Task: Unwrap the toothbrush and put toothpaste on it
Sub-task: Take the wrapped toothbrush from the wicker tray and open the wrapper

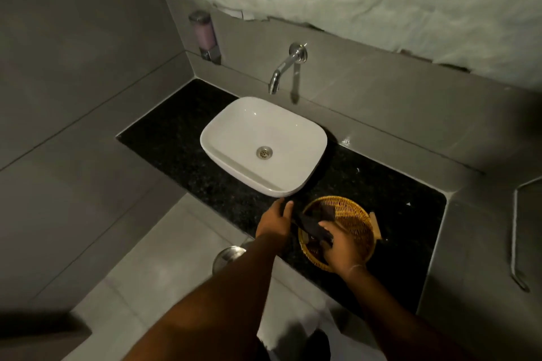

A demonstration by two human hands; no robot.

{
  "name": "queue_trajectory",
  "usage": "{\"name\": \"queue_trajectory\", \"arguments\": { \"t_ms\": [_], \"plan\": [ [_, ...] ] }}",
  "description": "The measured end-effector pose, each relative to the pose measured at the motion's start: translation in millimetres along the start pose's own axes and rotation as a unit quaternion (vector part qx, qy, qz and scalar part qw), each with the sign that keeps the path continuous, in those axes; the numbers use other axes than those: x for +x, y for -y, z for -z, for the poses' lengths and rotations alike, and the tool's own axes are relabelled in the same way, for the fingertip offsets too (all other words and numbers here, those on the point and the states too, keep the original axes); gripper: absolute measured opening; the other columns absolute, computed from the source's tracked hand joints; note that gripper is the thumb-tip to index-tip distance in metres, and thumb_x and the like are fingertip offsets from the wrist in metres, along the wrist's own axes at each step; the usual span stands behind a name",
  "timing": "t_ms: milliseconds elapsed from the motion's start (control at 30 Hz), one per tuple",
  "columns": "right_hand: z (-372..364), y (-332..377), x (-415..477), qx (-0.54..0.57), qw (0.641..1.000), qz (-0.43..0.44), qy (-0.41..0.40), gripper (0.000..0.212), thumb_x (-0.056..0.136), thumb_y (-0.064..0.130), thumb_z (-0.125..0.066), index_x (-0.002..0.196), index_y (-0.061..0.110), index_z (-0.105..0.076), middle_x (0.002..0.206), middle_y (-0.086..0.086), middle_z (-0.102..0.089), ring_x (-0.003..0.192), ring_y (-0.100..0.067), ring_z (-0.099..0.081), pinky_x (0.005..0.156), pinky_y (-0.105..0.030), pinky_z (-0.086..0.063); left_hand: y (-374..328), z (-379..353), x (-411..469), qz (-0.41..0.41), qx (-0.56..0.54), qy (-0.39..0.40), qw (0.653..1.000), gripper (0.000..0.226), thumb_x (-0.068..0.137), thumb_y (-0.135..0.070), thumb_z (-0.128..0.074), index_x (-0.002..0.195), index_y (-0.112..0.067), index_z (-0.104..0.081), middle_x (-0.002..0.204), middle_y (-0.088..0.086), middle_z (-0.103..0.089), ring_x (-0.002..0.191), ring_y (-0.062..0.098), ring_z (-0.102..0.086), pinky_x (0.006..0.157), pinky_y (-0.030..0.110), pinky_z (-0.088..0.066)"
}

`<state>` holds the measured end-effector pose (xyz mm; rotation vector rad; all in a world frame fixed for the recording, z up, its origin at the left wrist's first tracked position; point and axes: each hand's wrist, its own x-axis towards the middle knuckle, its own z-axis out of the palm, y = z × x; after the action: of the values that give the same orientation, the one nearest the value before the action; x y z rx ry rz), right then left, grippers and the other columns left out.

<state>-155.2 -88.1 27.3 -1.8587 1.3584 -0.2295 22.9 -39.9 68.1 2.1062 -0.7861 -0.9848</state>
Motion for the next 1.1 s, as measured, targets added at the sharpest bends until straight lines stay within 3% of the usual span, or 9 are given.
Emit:
{"name": "queue_trajectory", "arguments": {
  "t_ms": [267, 367, 533, 633, 767, 867, 933, 1033, 1100],
  "plan": [
    [16.1, 1.6, -3.1, -0.031, 0.998, 0.046, 0.033, 0.044, 0.092, 0.0, -0.07, 0.133, 0.016, -0.067, 0.136, -0.004, -0.062, 0.13, -0.025, -0.059, 0.107, -0.035, -0.053, 2.2, 10.3, -5.4, 0.025, -0.001, -0.013, 1.0, 0.049, 0.113, -0.039, -0.043, 0.111, -0.001, -0.074, 0.109, 0.023, -0.076, 0.105, 0.038, -0.073, 0.093, 0.04, -0.057],
    [18.8, 1.9, -5.3, -0.032, 0.998, 0.045, 0.035, 0.045, 0.092, 0.0, -0.07, 0.133, 0.018, -0.067, 0.136, -0.002, -0.062, 0.13, -0.024, -0.06, 0.108, -0.035, -0.053, 3.0, 12.2, -6.6, 0.045, -0.021, -0.026, 0.998, 0.051, 0.114, -0.037, -0.04, 0.106, 0.002, -0.072, 0.102, 0.021, -0.074, 0.097, 0.035, -0.072, 0.079, 0.031, -0.049],
    [20.1, 9.4, -8.9, 0.002, 0.999, 0.03, 0.026, 0.045, 0.091, 0.0, -0.071, 0.129, 0.025, -0.068, 0.131, 0.005, -0.064, 0.127, -0.02, -0.062, 0.104, -0.036, -0.058, -2.7, 14.3, -9.9, 0.101, -0.256, -0.037, 0.961, 0.046, 0.114, -0.031, -0.042, 0.095, 0.0, -0.069, 0.09, 0.025, -0.068, 0.077, 0.031, -0.064, 0.068, 0.032, -0.048],
    [17.2, 13.8, -8.2, 0.037, 0.999, 0.006, 0.021, 0.046, 0.092, 0.003, -0.073, 0.134, 0.021, -0.067, 0.134, 0.002, -0.065, 0.129, -0.02, -0.061, 0.099, -0.027, -0.053, -7.8, 19.5, -10.4, 0.139, -0.336, 0.009, 0.931, 0.05, 0.11, -0.045, -0.048, 0.087, -0.007, -0.072, 0.082, 0.018, -0.073, 0.066, 0.026, -0.065, 0.058, 0.028, -0.05],
    [4.5, 31.5, -5.7, 0.082, 0.996, -0.004, 0.022, 0.047, 0.09, 0.002, -0.075, 0.135, 0.015, -0.067, 0.13, -0.002, -0.068, 0.125, -0.021, -0.063, 0.096, -0.023, -0.048, -7.3, 15.0, -13.2, 0.085, -0.318, 0.054, 0.943, 0.028, 0.101, -0.034, -0.07, 0.088, -0.009, -0.073, 0.079, 0.003, -0.072, 0.074, 0.016, -0.069, 0.06, 0.019, -0.056],
    [-6.0, 47.7, -5.0, 0.132, 0.99, -0.002, 0.047, 0.05, 0.087, 0.001, -0.079, 0.134, 0.012, -0.068, 0.127, -0.009, -0.07, 0.12, -0.023, -0.065, 0.099, -0.03, -0.054, -7.6, 11.0, -10.3, 0.06, -0.346, 0.024, 0.936, 0.015, 0.105, -0.019, -0.065, 0.107, -0.006, -0.072, 0.093, 0.009, -0.074, 0.076, 0.013, -0.073, 0.068, 0.022, -0.06],
    [-8.2, 56.7, -6.0, 0.224, 0.973, -0.021, 0.043, 0.051, 0.085, 0.006, -0.082, 0.134, 0.013, -0.069, 0.124, -0.012, -0.072, 0.111, -0.021, -0.07, 0.089, -0.027, -0.06, -6.7, 11.8, -10.1, 0.047, -0.324, 0.009, 0.945, 0.02, 0.107, -0.023, -0.062, 0.114, -0.006, -0.07, 0.093, 0.007, -0.073, 0.079, 0.014, -0.07, 0.072, 0.023, -0.058],
    [-1.8, 70.8, -4.9, 0.385, 0.916, -0.111, 0.027, 0.042, 0.089, 0.038, -0.08, 0.129, 0.026, -0.07, 0.12, -0.001, -0.075, 0.103, -0.01, -0.072, 0.072, -0.019, -0.06, 0.8, 13.9, -15.5, -0.022, -0.188, 0.056, 0.98, 0.031, 0.104, -0.039, -0.063, 0.122, -0.015, -0.071, 0.105, 0.003, -0.077, 0.099, 0.017, -0.073, 0.088, 0.028, -0.058],
    [6.4, 75.4, 1.1, 0.45, 0.874, -0.175, 0.061, 0.045, 0.089, 0.064, -0.066, 0.12, 0.032, -0.07, 0.114, 0.004, -0.075, 0.107, -0.014, -0.072, 0.087, -0.033, -0.061, 6.3, 15.9, -19.3, -0.075, -0.027, 0.106, 0.991, 0.044, 0.101, -0.054, -0.059, 0.139, -0.031, -0.063, 0.125, -0.001, -0.075, 0.117, 0.018, -0.07, 0.103, 0.037, -0.055]
  ]
}}
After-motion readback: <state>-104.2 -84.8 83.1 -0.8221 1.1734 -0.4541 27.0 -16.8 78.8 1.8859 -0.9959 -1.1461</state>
